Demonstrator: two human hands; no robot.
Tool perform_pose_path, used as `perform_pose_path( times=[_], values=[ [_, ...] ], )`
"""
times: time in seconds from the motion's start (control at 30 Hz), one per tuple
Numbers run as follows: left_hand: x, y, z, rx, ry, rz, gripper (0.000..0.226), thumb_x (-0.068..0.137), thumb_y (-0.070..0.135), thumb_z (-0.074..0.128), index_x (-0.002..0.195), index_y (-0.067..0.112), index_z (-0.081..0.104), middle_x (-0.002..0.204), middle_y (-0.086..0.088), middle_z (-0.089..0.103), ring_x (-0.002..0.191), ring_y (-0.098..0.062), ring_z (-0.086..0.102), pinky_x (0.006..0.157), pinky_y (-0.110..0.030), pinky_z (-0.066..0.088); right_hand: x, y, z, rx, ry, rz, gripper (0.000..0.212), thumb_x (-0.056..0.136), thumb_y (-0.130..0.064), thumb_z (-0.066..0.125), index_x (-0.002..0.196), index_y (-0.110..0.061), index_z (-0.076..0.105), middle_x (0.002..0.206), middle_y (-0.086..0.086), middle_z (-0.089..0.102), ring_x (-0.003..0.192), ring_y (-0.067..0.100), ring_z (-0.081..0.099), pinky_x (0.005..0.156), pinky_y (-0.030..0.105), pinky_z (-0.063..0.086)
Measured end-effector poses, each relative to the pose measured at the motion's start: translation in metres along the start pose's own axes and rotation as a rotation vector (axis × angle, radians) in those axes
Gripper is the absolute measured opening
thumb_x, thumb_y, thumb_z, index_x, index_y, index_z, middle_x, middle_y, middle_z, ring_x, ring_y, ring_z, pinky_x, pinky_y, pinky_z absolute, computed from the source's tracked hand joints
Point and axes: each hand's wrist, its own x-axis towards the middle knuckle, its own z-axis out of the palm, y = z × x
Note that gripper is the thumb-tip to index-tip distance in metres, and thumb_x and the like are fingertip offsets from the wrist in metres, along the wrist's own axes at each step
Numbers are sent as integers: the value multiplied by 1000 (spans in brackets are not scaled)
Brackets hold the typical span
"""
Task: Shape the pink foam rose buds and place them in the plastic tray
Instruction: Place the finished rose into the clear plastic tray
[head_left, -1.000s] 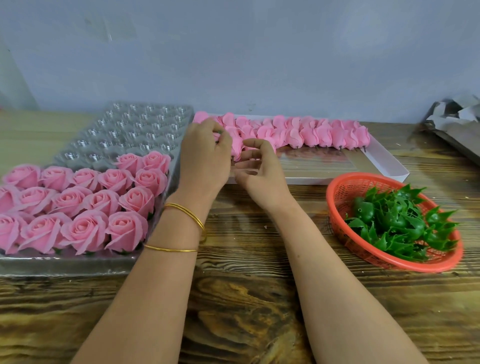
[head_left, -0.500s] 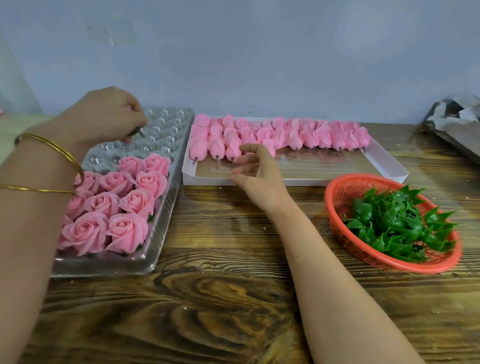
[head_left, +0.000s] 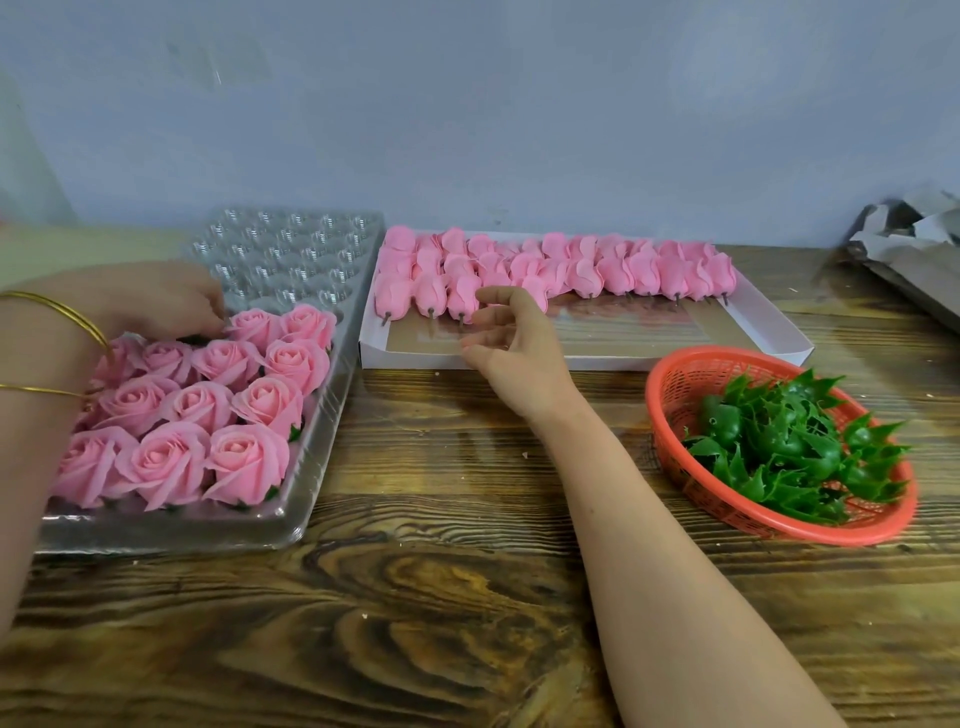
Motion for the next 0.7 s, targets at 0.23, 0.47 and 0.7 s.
perform_pose_path(
  times=[0.23, 0.47, 0.7],
  values=[
    [-1, 6, 3, 73, -45, 7, 20, 93, 4, 53, 105, -6, 65, 110, -25, 64, 94, -29, 57, 84, -34, 45, 0, -1, 0, -5, 1, 7, 51, 81, 6, 62, 126, -14, 51, 100, -5, 55, 80, 8, 61, 94, 35, 53],
    [0, 7, 4, 105, -86, 6, 25, 96, 5, 47, 115, -7, 60, 119, -23, 61, 110, -31, 58, 86, -30, 45, 0, 0, 0, -9, -4, 6, 50, 80, 5, 63, 125, -15, 52, 100, -6, 55, 78, 7, 61, 93, 34, 53],
    [0, 10, 7, 238, -52, -24, 28, 98, 9, 43, 120, -2, 57, 123, -23, 56, 112, -29, 55, 86, -27, 44, 2, 2, 1, -25, 10, -12, 43, 78, 7, 63, 110, -20, 55, 94, -10, 57, 73, 0, 59, 97, 38, 51]
  ],
)
